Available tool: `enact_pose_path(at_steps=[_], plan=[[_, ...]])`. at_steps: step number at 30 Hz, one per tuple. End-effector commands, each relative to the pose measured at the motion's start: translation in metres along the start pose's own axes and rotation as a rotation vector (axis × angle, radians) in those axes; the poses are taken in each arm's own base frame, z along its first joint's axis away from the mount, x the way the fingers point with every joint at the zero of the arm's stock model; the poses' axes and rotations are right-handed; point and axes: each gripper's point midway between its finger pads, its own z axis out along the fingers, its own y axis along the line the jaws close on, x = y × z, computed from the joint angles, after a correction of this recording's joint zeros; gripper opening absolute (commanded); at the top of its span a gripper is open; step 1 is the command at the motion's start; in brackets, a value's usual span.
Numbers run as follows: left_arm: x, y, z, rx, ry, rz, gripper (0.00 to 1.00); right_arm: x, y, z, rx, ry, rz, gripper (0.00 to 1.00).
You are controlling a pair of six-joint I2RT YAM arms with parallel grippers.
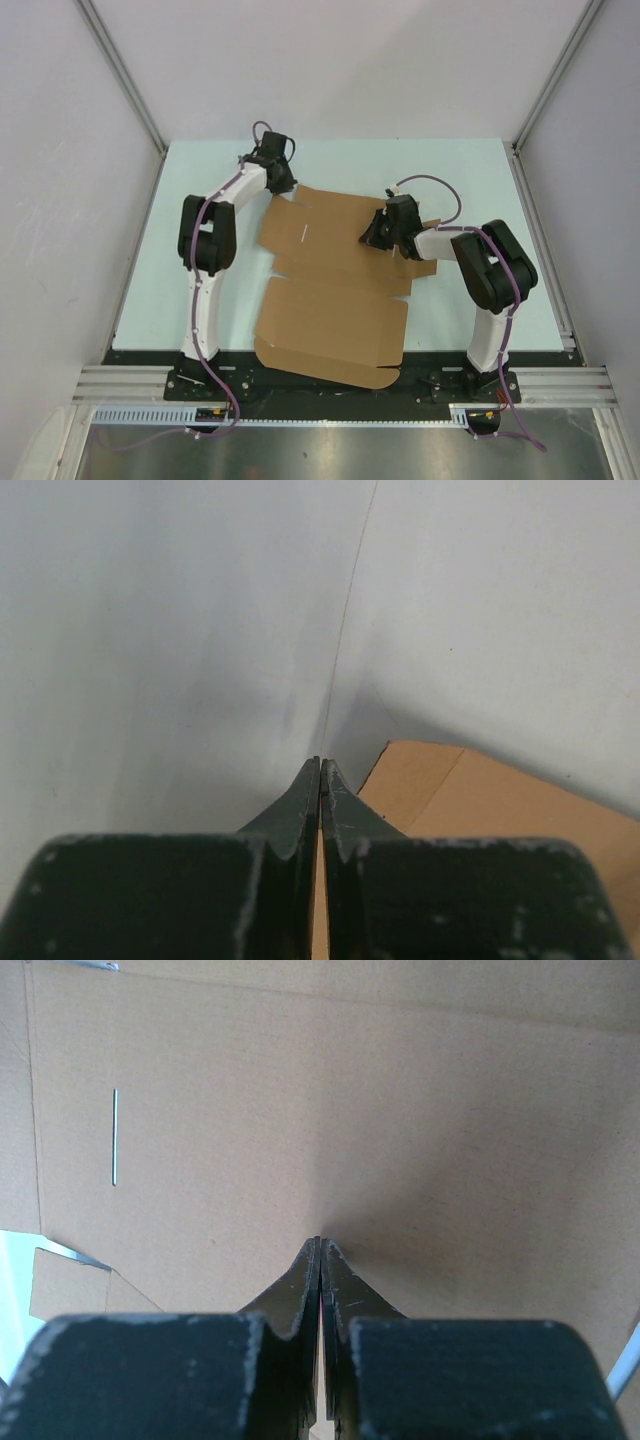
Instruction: Fold the paper box
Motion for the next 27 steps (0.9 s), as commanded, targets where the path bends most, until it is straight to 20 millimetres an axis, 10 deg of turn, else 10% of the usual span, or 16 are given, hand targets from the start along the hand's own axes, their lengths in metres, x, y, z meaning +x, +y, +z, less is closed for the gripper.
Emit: enact_pose_path(at_steps=[1,15,20,27], plan=[[-0.013,-0.018,-0.003,0.022,-0.029,0.011,0.05,0.011,-0.009,0.004,0.027,0.036,-0.016,0.00],[0.013,-0.067,-0.021,0.214,-0.032,0.031,0.06,0.011,-0.011,0.005,0.027,0.039,-0.021,0.00],[0.004,-0.079,-0.040,0.285,-0.066,0.063,0.46,0.013,-0.012,0.006,0.030,0.044,-0.016,0.00],[0.006,-0.085,-0.048,0.351,-0.085,0.091,0.54,0.011,-0.013,0.006,0.031,0.041,-0.013,0.00]])
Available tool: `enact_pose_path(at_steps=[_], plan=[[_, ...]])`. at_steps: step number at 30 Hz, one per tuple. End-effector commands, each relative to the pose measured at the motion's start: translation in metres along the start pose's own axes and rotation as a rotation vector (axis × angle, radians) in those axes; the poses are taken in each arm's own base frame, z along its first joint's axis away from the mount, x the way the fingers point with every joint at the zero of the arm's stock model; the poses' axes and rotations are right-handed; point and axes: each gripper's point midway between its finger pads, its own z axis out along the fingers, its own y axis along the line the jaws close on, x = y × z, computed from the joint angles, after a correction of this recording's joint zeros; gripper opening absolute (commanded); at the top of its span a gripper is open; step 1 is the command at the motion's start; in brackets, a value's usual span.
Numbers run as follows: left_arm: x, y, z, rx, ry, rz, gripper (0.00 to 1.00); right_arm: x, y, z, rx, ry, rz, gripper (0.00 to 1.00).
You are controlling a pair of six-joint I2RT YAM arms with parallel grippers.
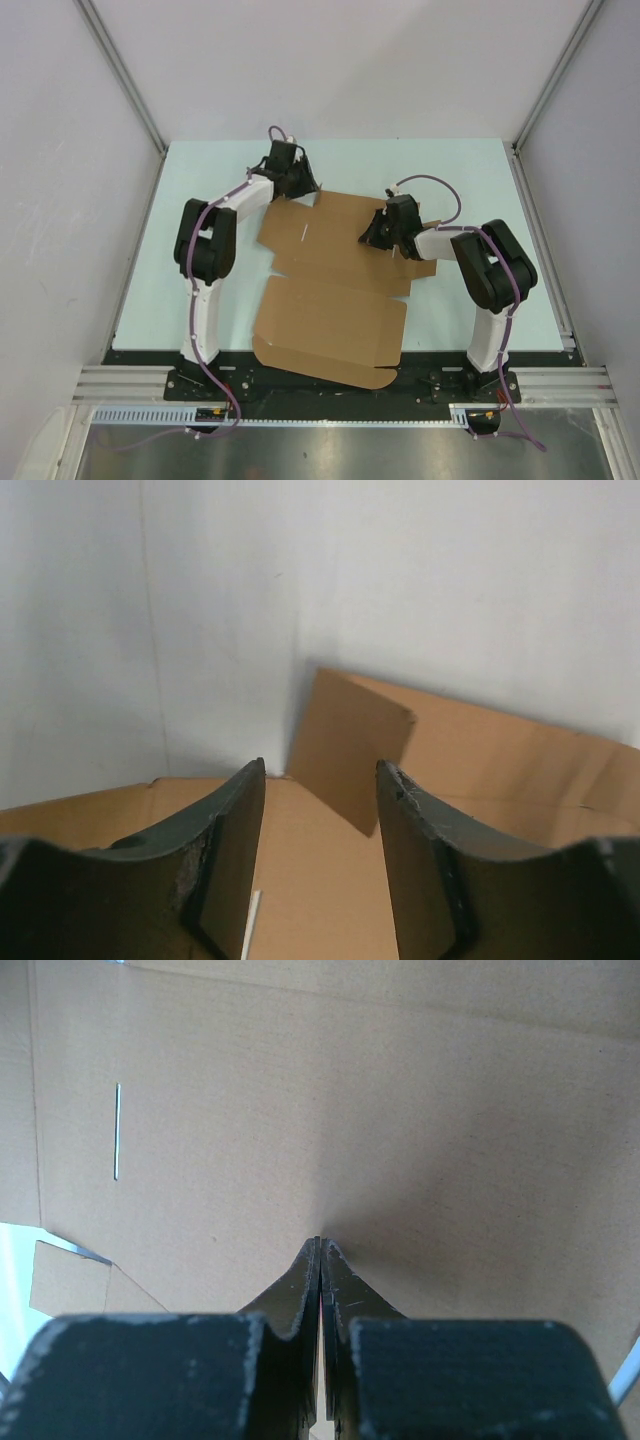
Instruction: Fold the paper box
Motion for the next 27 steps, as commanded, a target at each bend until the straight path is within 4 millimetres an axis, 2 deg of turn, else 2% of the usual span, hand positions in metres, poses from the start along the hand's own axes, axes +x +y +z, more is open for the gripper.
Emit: enact_pose_path(at_steps=[1,5,6,8,11,12,13,15,17,18,19,23,24,27], plan=[[-0.028,-0.034,-0.021,0.120,-0.078,0.036,0.54,0.011,-0.013,0.005,0.036,0.040,-0.011,0.00],[-0.020,-0.035,-0.012,0.127,-0.058,0.039,0.53,0.012,-0.013,0.005,0.036,0.042,-0.012,0.00],[-0.025,-0.039,-0.011,0.124,-0.069,0.057,0.53,0.013,-0.013,0.005,0.035,0.043,-0.013,0.00],[-0.013,-0.039,-0.002,0.099,-0.035,0.081,0.51,0.012,-0.013,0.006,0.035,0.041,-0.014,0.00],[-0.015,-0.041,0.001,0.087,-0.040,0.085,0.48,0.012,-0.015,0.006,0.035,0.043,-0.012,0.00],[-0.013,-0.040,-0.004,0.090,-0.045,0.072,0.47,0.012,-0.015,0.006,0.034,0.043,-0.011,0.00],[-0.024,-0.042,-0.008,0.107,-0.092,0.064,0.48,0.012,-0.016,0.006,0.035,0.045,-0.010,0.00],[-0.032,-0.045,-0.024,0.120,-0.135,0.064,0.50,0.011,-0.017,0.006,0.037,0.044,-0.009,0.00],[-0.038,-0.049,-0.028,0.129,-0.155,0.092,0.50,0.011,-0.019,0.007,0.039,0.043,-0.005,0.00],[-0.050,-0.058,-0.031,0.140,-0.170,0.118,0.49,0.011,-0.019,0.008,0.038,0.044,-0.004,0.00],[-0.036,-0.054,-0.022,0.121,-0.116,0.129,0.47,0.011,-0.020,0.008,0.039,0.045,-0.001,0.00],[-0.018,-0.064,-0.011,0.135,-0.085,0.155,0.36,0.013,-0.020,0.009,0.039,0.047,0.004,0.00],[-0.008,-0.063,-0.008,0.137,-0.067,0.151,0.35,0.012,-0.021,0.008,0.044,0.045,0.005,0.00],[0.005,-0.076,-0.003,0.163,-0.059,0.157,0.34,0.013,-0.021,0.008,0.044,0.051,-0.002,0.00]])
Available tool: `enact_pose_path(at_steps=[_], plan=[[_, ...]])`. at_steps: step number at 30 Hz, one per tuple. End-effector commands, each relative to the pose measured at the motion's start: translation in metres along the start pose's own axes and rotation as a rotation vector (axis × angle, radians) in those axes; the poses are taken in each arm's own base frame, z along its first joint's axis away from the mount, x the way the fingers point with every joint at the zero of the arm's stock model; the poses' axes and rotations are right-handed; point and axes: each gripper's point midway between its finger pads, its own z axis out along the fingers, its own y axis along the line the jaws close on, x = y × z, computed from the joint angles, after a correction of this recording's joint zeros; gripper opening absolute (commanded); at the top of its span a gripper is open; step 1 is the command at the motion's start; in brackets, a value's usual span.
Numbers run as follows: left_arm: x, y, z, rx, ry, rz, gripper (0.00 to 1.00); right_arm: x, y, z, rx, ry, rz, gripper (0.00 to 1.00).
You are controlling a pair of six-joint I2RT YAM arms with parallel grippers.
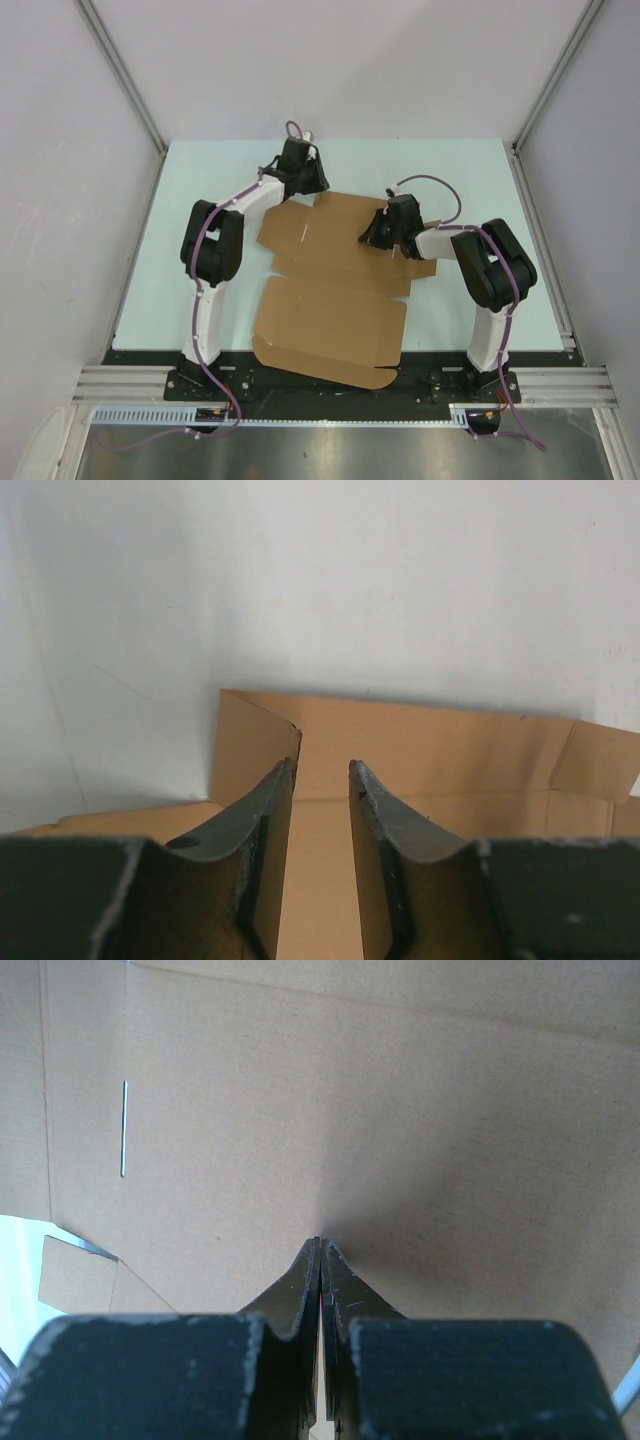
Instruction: Fold the paper box
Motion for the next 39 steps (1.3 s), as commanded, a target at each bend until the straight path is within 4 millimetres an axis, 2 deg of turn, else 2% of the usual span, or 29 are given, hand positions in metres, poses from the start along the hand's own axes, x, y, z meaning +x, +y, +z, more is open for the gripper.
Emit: enact_pose_path(at_steps=[1,7,9,10,12,13,14,15,16,17,18,19,20,21,22,24,25,27,31,35,39], plan=[[0.014,-0.031,0.005,0.058,0.004,0.044,0.35,0.014,-0.021,0.007,0.067,0.043,-0.009,0.00],[0.026,-0.040,0.015,0.061,0.037,0.058,0.36,0.016,-0.022,0.008,0.067,0.046,-0.003,0.00],[0.023,-0.039,0.009,0.050,0.038,0.059,0.36,0.015,-0.023,0.008,0.067,0.044,-0.002,0.00],[0.012,-0.038,0.001,0.029,0.007,0.066,0.36,0.014,-0.022,0.008,0.064,0.042,-0.004,0.00],[-0.022,-0.041,-0.038,0.022,-0.089,0.071,0.42,0.012,-0.020,0.007,0.058,0.036,-0.004,0.00],[-0.033,-0.041,-0.055,0.021,-0.119,0.089,0.46,0.012,-0.020,0.008,0.059,0.035,-0.004,0.00],[-0.030,-0.029,-0.068,-0.027,-0.118,0.096,0.48,0.011,-0.020,0.007,0.058,0.034,-0.006,0.00],[-0.055,-0.037,-0.110,-0.023,-0.194,0.105,0.53,0.010,-0.021,0.006,0.063,0.034,-0.006,0.00],[-0.058,-0.028,-0.126,-0.069,-0.222,0.118,0.59,0.010,-0.021,0.005,0.065,0.032,-0.008,0.00],[-0.030,-0.012,-0.136,-0.106,-0.179,0.120,0.65,0.009,-0.021,0.004,0.066,0.029,-0.008,0.00],[-0.036,-0.016,-0.170,-0.093,-0.233,0.107,0.75,0.007,-0.022,0.004,0.069,0.026,-0.008,0.00],[-0.023,-0.012,-0.182,-0.086,-0.231,0.082,0.76,0.006,-0.021,0.003,0.068,0.022,-0.011,0.00],[0.022,0.011,-0.179,-0.118,-0.161,0.072,0.77,0.004,-0.022,0.002,0.071,0.017,-0.012,0.00],[0.027,0.011,-0.200,-0.097,-0.187,0.052,0.79,0.003,-0.021,0.002,0.068,0.014,-0.014,0.00],[0.068,0.032,-0.196,-0.130,-0.115,0.018,0.79,0.000,-0.021,0.001,0.065,0.009,-0.013,0.00],[0.093,0.042,-0.203,-0.127,-0.094,-0.005,0.79,0.000,-0.021,-0.001,0.068,0.011,-0.014,0.00],[0.116,0.052,-0.207,-0.126,-0.070,-0.017,0.80,0.000,-0.021,-0.001,0.070,0.011,-0.017,0.00],[0.126,0.050,-0.211,-0.082,-0.078,-0.041,0.82,0.000,-0.020,-0.002,0.071,0.010,-0.021,0.00],[0.142,0.067,-0.219,-0.143,-0.056,-0.094,0.89,0.004,-0.020,-0.002,0.079,0.021,-0.026,0.00],[0.158,0.084,-0.213,-0.201,0.007,-0.139,0.86,0.012,-0.019,0.002,0.083,0.036,-0.029,0.00],[0.159,0.088,-0.207,-0.188,-0.006,-0.177,0.81,0.017,-0.017,0.003,0.080,0.045,-0.036,0.00]])
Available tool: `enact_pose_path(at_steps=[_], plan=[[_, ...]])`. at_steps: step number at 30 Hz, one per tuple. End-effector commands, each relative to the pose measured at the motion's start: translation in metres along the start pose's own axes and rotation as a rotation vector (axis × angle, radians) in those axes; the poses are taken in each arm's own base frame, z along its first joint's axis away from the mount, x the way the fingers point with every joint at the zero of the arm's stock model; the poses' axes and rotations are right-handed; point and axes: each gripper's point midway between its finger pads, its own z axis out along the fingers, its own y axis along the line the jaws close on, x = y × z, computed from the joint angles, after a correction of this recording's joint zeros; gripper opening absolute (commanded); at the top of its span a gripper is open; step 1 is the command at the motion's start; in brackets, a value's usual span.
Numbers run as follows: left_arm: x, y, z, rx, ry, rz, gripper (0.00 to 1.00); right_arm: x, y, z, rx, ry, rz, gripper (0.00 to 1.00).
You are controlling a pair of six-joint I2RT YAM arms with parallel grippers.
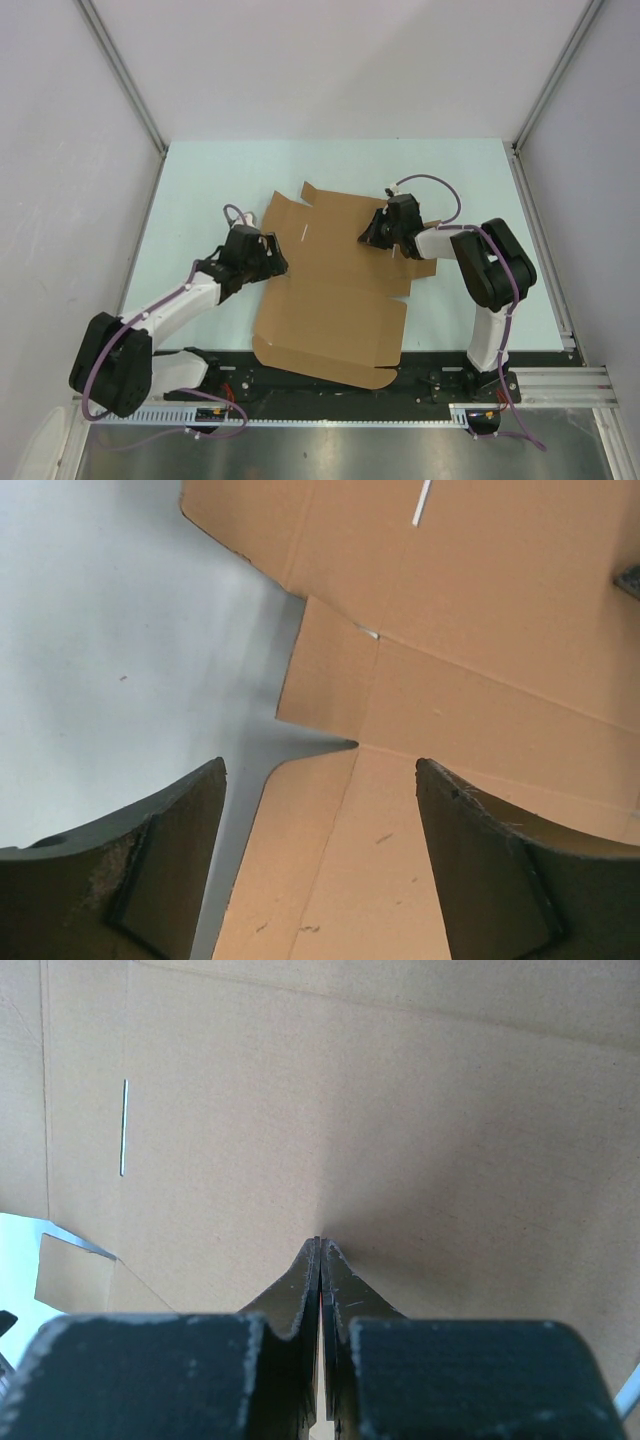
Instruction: Fold the paper box
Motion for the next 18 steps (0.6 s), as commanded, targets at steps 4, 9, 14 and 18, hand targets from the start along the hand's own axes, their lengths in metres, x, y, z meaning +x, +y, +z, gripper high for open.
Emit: enact_pose_path(at_steps=[4,9,14,18], plan=[[-0.013,-0.007,0.016,0.046,-0.020,-0.088,0.65,0.019,-0.019,0.002,0.085,0.055,-0.024,0.00],[-0.007,-0.010,0.032,0.041,0.026,-0.098,0.54,0.019,-0.018,0.001,0.083,0.055,-0.026,0.00],[-0.012,-0.013,0.038,0.039,0.017,-0.106,0.58,0.016,-0.016,0.000,0.074,0.049,-0.024,0.00],[-0.021,-0.016,0.036,0.053,-0.021,-0.105,0.45,0.017,-0.017,0.001,0.075,0.053,-0.025,0.00]])
